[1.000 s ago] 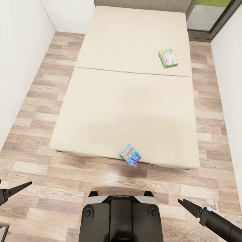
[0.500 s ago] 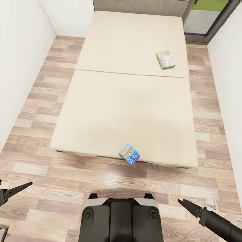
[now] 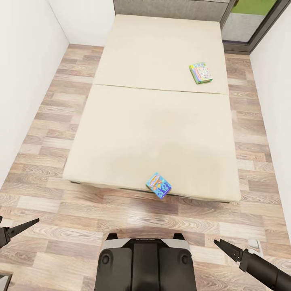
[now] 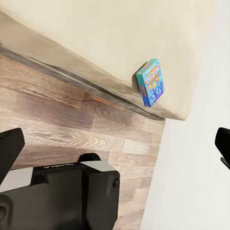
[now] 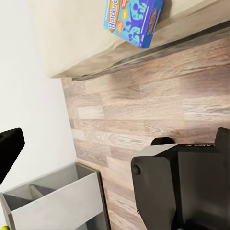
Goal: Put all the toys in the child's room - the three board games (two on the bed and one on the table), the two jigsaw puzzles on the table, and the tennis ball on the table - inside the toy box on the table in the child's room.
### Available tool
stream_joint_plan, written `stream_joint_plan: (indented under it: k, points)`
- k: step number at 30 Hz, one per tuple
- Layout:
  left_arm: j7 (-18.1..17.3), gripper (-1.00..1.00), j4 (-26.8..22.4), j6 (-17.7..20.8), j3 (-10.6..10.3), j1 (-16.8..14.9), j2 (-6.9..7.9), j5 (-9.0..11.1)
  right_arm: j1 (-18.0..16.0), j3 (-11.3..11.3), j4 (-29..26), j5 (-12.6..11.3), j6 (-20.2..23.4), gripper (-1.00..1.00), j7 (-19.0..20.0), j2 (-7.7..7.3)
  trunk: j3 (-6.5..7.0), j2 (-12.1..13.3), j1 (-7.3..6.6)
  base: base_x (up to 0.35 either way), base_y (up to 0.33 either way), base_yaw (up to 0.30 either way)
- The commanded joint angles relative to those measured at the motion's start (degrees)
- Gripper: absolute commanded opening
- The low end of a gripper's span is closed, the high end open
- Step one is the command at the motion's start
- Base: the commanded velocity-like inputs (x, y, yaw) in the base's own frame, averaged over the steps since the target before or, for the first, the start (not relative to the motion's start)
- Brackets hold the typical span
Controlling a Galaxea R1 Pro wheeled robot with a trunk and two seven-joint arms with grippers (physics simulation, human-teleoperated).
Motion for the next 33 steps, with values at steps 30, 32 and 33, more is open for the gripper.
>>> stream_joint_plan:
  k: [30,32,33]
  points:
    - [-0.3,1.0,-0.1,0.6,-0.5,0.0,-0.1,0.0,-14.4,8.0,24.8,-3.9,-2.3,1.0,-10.3,3.93,-0.05,-0.1,0.03,0.0,0.005,0.0]
    - [-0.3,1.0,-0.1,0.6,-0.5,0.0,-0.09,0.0,-15.1,8.0,26.2,-3.9,-3.1,1.0,-10.3,4.01,-0.05,-0.1,0.03,0.0,0.0,0.0]
    - [-0.3,1.0,-0.1,0.6,-0.5,0.0,-0.08,0.0,-15.8,8.1,27.5,-4.0,-3.9,1.0,-10.4,4.08,-0.05,-0.1,0.03,0.0,0.0,0.0]
